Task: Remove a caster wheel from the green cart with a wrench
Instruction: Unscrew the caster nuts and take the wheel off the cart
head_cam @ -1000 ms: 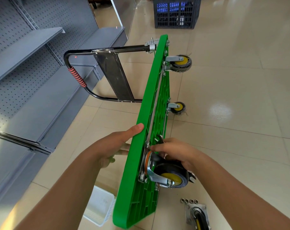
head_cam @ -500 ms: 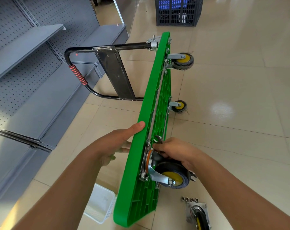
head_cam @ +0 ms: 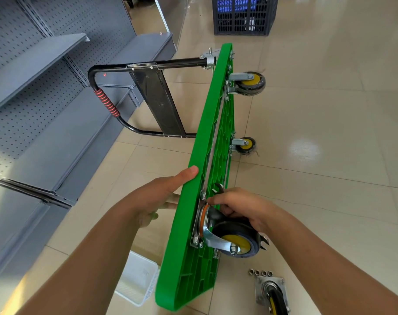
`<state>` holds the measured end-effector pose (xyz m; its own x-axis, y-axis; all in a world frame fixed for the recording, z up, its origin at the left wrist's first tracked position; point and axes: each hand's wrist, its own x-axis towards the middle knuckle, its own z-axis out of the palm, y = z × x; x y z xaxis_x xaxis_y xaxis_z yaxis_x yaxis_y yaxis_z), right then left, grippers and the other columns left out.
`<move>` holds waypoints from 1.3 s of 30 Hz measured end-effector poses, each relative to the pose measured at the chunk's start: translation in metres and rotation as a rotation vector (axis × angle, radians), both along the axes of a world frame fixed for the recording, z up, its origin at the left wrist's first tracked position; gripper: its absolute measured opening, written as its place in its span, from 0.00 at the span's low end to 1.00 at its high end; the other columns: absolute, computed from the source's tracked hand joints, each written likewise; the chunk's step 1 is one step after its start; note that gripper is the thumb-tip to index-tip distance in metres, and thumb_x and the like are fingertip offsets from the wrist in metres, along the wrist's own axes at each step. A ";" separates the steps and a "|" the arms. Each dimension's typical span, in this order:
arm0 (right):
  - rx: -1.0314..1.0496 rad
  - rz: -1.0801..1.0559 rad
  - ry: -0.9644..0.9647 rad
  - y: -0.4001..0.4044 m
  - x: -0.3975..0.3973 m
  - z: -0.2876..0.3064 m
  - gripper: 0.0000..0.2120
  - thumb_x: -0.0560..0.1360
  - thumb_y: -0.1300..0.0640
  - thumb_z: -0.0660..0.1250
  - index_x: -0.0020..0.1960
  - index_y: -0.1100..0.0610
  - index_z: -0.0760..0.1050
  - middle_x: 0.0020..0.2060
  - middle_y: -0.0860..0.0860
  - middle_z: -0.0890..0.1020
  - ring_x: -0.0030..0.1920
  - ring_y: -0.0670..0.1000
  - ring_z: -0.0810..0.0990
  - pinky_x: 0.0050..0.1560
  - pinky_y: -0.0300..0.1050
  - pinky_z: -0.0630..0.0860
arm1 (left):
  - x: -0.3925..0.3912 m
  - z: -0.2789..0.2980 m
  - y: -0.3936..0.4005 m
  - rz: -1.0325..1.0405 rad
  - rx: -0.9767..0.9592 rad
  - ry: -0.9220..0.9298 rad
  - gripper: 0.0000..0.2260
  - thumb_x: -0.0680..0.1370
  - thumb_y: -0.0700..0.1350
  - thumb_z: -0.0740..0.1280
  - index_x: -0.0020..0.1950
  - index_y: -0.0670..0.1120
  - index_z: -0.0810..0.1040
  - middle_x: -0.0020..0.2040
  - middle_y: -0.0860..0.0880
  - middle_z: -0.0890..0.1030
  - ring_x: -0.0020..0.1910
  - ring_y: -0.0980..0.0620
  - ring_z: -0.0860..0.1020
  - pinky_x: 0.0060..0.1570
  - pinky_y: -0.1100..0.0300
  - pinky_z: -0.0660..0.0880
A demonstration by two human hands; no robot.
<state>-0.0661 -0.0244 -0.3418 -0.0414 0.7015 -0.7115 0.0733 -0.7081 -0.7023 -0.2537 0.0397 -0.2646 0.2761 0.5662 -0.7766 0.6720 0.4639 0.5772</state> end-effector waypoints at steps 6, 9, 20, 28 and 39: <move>0.031 0.012 -0.051 -0.001 -0.004 -0.003 0.17 0.77 0.46 0.70 0.48 0.61 0.81 0.43 0.61 0.85 0.40 0.57 0.80 0.53 0.57 0.80 | 0.000 0.001 -0.001 0.008 0.009 -0.005 0.35 0.60 0.79 0.62 0.56 0.58 0.84 0.53 0.51 0.87 0.61 0.46 0.73 0.74 0.30 0.48; 0.000 -0.013 0.005 -0.001 -0.001 -0.001 0.13 0.76 0.46 0.71 0.46 0.56 0.77 0.32 0.51 0.77 0.33 0.52 0.75 0.36 0.47 0.75 | 0.000 0.002 -0.001 0.002 0.006 -0.006 0.35 0.61 0.79 0.62 0.56 0.59 0.84 0.52 0.52 0.87 0.60 0.47 0.74 0.74 0.30 0.47; -0.010 -0.024 0.041 0.000 -0.003 -0.005 0.14 0.72 0.48 0.73 0.49 0.58 0.80 0.33 0.54 0.77 0.34 0.54 0.75 0.40 0.48 0.73 | 0.001 0.001 -0.001 0.005 0.008 -0.004 0.34 0.61 0.79 0.62 0.54 0.59 0.85 0.53 0.52 0.87 0.62 0.45 0.74 0.74 0.30 0.48; 0.009 -0.011 -0.012 0.001 -0.002 -0.008 0.15 0.75 0.45 0.71 0.46 0.58 0.80 0.32 0.53 0.77 0.34 0.54 0.75 0.42 0.48 0.74 | 0.001 0.000 0.000 0.003 0.011 -0.002 0.33 0.61 0.79 0.62 0.55 0.60 0.84 0.51 0.53 0.87 0.62 0.46 0.72 0.74 0.30 0.48; 0.013 0.014 0.004 0.001 -0.002 -0.007 0.15 0.75 0.46 0.70 0.49 0.59 0.81 0.39 0.57 0.83 0.39 0.56 0.80 0.45 0.49 0.77 | 0.000 -0.001 0.000 0.008 0.010 -0.007 0.34 0.60 0.79 0.63 0.55 0.60 0.84 0.53 0.51 0.87 0.61 0.46 0.73 0.74 0.30 0.47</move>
